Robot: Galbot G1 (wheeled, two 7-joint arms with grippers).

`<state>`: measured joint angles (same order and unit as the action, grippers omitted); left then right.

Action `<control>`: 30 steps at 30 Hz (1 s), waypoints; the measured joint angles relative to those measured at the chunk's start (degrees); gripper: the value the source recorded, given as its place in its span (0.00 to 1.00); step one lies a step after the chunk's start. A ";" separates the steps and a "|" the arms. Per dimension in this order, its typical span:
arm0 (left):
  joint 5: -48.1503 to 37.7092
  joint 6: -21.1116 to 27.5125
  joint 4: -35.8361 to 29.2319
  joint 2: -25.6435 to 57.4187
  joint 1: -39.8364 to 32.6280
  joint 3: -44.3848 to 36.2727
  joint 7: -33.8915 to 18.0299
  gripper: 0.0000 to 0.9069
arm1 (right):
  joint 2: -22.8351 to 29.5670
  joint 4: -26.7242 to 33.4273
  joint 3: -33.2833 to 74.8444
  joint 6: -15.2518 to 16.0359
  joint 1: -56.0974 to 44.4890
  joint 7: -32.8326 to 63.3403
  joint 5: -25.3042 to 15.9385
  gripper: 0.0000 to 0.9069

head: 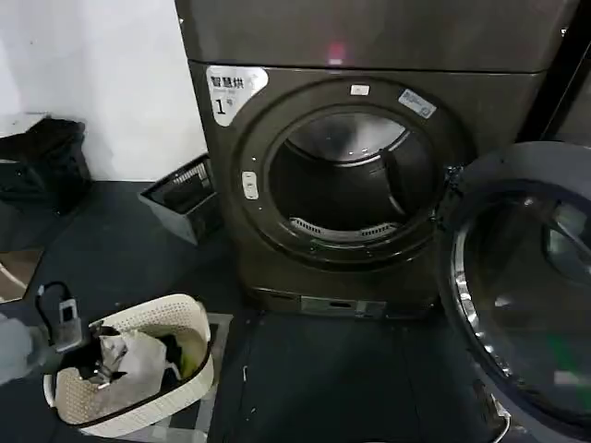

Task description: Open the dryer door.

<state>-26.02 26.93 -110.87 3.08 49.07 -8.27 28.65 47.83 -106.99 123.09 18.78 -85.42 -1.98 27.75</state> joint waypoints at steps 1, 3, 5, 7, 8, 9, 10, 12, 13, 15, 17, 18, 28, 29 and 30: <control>0.62 -0.21 0.21 -0.03 0.00 0.01 0.54 1.00 | 0.04 -0.07 0.02 0.00 -0.07 0.01 0.00 1.00; 1.07 -0.27 0.30 -0.24 0.00 0.01 1.23 1.00 | 0.34 -0.29 0.08 -0.09 -0.31 -0.10 -0.01 1.00; 1.79 -0.24 0.29 -0.41 0.08 -0.07 1.23 1.00 | 0.44 -0.12 0.30 -0.46 -0.52 -0.27 -0.11 1.00; 2.11 -0.16 0.50 -0.35 0.11 -0.12 1.26 1.00 | 0.44 0.18 0.64 -0.57 -0.78 -0.25 -0.13 1.00; 1.73 -0.12 0.68 -0.31 0.11 -0.12 0.79 1.00 | 0.44 0.17 0.78 -0.58 -0.87 -0.25 -0.13 1.00; 1.61 -0.28 0.89 -0.31 0.10 -0.12 0.59 1.00 | 0.46 0.13 0.87 -0.58 -0.90 -0.24 -0.13 1.00; 1.61 -0.29 1.05 -0.32 0.09 -0.12 1.06 1.00 | 0.56 0.02 0.89 -0.58 -0.90 -0.23 -0.14 1.00; 1.78 -0.20 1.06 -0.30 0.20 -0.19 1.60 1.00 | 0.80 -0.18 0.81 -0.59 -0.87 -0.15 -0.21 1.00; 1.79 -0.20 1.06 -0.29 0.22 -0.22 1.60 1.00 | 0.86 -0.29 0.77 -0.59 -0.87 -0.10 -0.21 1.00; 1.78 -0.23 1.13 -0.30 0.22 -0.23 1.44 1.00 | 0.84 -0.38 0.87 -0.59 -0.97 -0.09 -0.22 1.00; 1.81 -0.58 1.27 -0.23 0.19 -0.23 1.36 1.00 | 0.75 -0.29 0.92 -0.63 -1.10 -0.09 -0.25 1.00; 1.81 -0.64 1.29 -0.19 0.18 -0.23 1.34 1.00 | 0.75 -0.29 0.91 -0.66 -1.19 -0.09 -0.30 1.00; 3.60 -1.34 0.76 0.21 -0.05 -0.15 1.75 1.00 | 1.10 -1.26 0.39 -0.64 -1.05 0.03 -0.36 1.00; 3.74 -1.50 0.74 0.17 -0.06 -0.09 1.77 1.00 | 1.15 -1.26 0.39 -0.66 -1.15 0.03 -0.37 1.00; 3.80 -1.62 0.72 0.06 -0.07 0.01 1.77 1.00 | 1.19 -1.23 0.42 -0.68 -1.28 0.03 -0.37 1.00</control>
<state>-22.22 25.31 -110.15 3.14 49.00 -8.26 30.42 49.02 -108.21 123.50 18.10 -86.70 -1.95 27.37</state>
